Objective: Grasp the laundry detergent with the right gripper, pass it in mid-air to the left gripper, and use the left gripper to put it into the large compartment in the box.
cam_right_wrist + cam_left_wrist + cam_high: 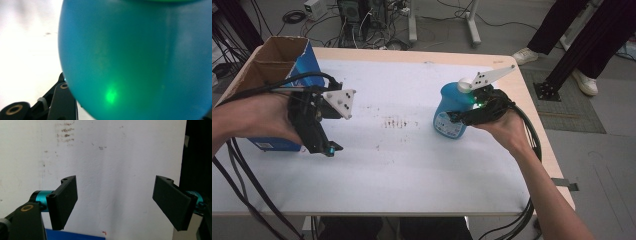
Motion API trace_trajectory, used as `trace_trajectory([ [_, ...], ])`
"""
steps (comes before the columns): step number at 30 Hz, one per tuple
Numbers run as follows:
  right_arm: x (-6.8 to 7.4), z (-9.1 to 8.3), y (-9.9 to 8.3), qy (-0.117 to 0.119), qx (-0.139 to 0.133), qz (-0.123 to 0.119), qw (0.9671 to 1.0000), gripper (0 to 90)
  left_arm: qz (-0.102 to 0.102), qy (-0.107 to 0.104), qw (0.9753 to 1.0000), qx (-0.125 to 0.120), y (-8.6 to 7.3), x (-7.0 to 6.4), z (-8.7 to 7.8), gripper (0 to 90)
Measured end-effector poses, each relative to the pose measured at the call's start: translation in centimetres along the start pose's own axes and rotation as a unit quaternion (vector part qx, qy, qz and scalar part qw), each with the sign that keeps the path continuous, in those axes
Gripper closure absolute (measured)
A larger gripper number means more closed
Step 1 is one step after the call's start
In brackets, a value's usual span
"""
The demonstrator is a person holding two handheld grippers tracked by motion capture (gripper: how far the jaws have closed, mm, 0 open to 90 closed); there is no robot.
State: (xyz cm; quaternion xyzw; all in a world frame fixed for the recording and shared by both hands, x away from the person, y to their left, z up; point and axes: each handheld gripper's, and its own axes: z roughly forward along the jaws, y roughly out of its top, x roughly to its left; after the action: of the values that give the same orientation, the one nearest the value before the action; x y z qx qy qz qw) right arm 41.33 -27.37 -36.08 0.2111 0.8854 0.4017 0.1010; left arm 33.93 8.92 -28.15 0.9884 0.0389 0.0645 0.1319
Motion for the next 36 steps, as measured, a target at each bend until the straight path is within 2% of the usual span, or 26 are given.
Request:
trace_trajectory([
  [1, 0.5, 0.0, 0.4, 0.018, -0.001, -0.013, 0.9998, 47.7, 0.001, 0.002, 1.0000, -0.004, 0.1, 0.2, -0.3, 20.1],
  [3, 0.9, 0.0, 0.7, 0.037, -0.002, -0.025, 0.9990, 47.6, -0.001, 0.006, 0.9999, -0.012, 0.3, 0.5, -1.0, 20.1],
  [8, 2.0, 0.1, 1.7, 0.063, -0.004, -0.054, 0.9965, 47.4, -0.003, 0.015, 0.9995, -0.028, 1.2, 1.4, -2.7, 20.2],
  [9, 2.6, 0.2, 2.3, 0.081, -0.003, -0.072, 0.9941, 47.4, -0.006, 0.016, 0.9991, -0.039, 1.8, 1.7, -3.1, 20.1],
  [10, 2.6, 0.2, 2.3, 0.081, -0.003, -0.072, 0.9941, 47.4, -0.006, 0.016, 0.9991, -0.039, 1.8, 1.7, -3.1, 20.1],
  [11, 3.1, 0.3, 2.7, 0.091, -0.001, -0.082, 0.9925, 47.3, -0.006, 0.015, 0.9989, -0.044, 2.1, 1.8, -3.3, 20.1],
  [12, 3.9, 0.6, 3.6, 0.105, 0.002, -0.100, 0.9894, 47.3, -0.010, 0.012, 0.9986, -0.050, 2.4, 1.9, -3.4, 20.2],
  [13, 3.9, 0.6, 3.6, 0.105, 0.002, -0.100, 0.9894, 47.3, -0.012, 0.011, 0.9984, -0.055, 2.7, 2.0, -3.5, 20.2],
  [14, 4.7, 0.9, 4.5, 0.117, 0.005, -0.114, 0.9865, 47.3, -0.016, 0.009, 0.9979, -0.062, 3.3, 2.1, -3.6, 20.1],
  [15, 4.7, 0.9, 4.5, 0.117, 0.005, -0.114, 0.9865, 47.3, -0.016, 0.009, 0.9979, -0.062, 3.3, 2.1, -3.6, 20.1],
  [16, 5.5, 1.3, 5.3, 0.129, 0.006, -0.126, 0.9835, 47.2, -0.019, 0.007, 0.9978, -0.064, 3.6, 2.1, -3.6, 20.1],
  [17, 5.8, 1.5, 5.7, 0.136, 0.008, -0.131, 0.9820, 47.2, -0.019, 0.006, 0.9975, -0.068, 4.2, 2.2, -3.7, 20.1],
  [21, 6.9, 2.5, 7.2, 0.150, 0.005, -0.145, 0.9781, 47.1, -0.025, 0.005, 0.9970, -0.073, 5.3, 2.4, -4.0, 20.1],
  [24, 7.2, 3.0, 7.8, 0.154, 0.005, -0.148, 0.9768, 47.1, -0.024, 0.005, 0.9968, -0.076, 5.7, 2.5, -4.1, 20.1],
  [27, 7.7, 3.7, 8.4, 0.157, 0.008, -0.155, 0.9753, 47.1, -0.031, 0.005, 0.9961, -0.083, 6.3, 2.5, -4.1, 20.1],
  [31, 8.2, 4.3, 8.8, 0.165, 0.007, -0.161, 0.9731, 47.1, -0.030, 0.006, 0.9966, -0.077, 6.8, 2.5, -3.6, 20.1],
  [33, 8.6, 4.7, 9.1, 0.169, 0.007, -0.164, 0.9718, 47.1, -0.034, -0.002, 0.9964, -0.078, 7.2, 2.4, -3.0, 20.1],
  [36, 8.7, 4.9, 9.3, 0.172, 0.006, -0.165, 0.9712, 47.1, -0.034, -0.003, 0.9966, -0.075, 7.5, 2.3, -2.6, 18.6],
])
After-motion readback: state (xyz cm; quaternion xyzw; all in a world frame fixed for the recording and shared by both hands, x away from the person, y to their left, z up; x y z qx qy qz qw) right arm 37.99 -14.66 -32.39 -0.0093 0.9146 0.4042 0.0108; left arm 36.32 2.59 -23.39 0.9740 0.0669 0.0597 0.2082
